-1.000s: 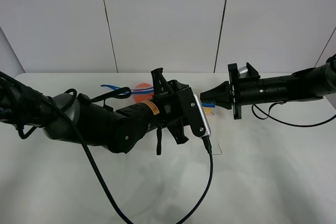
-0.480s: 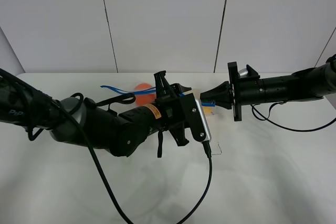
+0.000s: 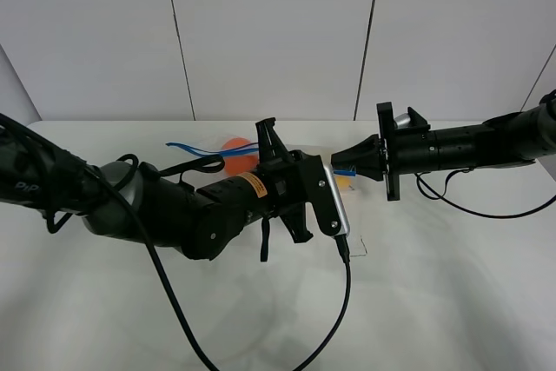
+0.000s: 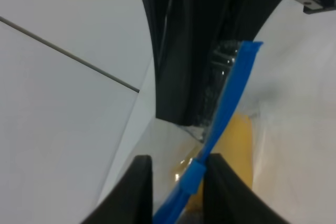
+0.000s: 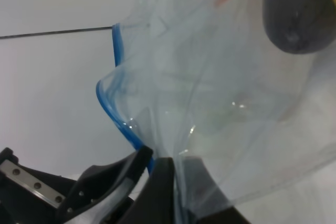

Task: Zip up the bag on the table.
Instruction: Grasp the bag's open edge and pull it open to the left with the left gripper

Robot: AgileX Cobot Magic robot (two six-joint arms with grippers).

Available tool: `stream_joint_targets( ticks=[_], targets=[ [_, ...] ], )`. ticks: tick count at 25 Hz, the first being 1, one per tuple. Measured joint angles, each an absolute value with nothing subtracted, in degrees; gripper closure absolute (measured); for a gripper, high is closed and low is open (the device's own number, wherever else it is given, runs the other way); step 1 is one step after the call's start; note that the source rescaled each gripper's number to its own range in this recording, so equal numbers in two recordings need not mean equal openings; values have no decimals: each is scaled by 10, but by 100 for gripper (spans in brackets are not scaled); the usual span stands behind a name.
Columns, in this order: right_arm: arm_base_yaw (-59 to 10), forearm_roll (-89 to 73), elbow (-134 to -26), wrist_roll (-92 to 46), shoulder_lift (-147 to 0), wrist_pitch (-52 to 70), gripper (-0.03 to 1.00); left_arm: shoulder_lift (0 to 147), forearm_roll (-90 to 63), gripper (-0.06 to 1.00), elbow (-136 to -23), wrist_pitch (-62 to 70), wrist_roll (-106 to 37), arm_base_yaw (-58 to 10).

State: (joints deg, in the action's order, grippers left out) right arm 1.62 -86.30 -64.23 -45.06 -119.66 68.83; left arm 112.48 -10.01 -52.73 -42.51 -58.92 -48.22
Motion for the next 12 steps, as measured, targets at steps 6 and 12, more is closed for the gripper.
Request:
stream_joint_targets(
  ticks=[6,12],
  targets=[
    [16,-863,-642,-451,-1197,688,96,1125,-98,85,-527,-423,-589,-482],
    [16,-864,-642,-449,-1197,688,96,1125,-98,94,-527,-418,-589,-482]
  ],
)
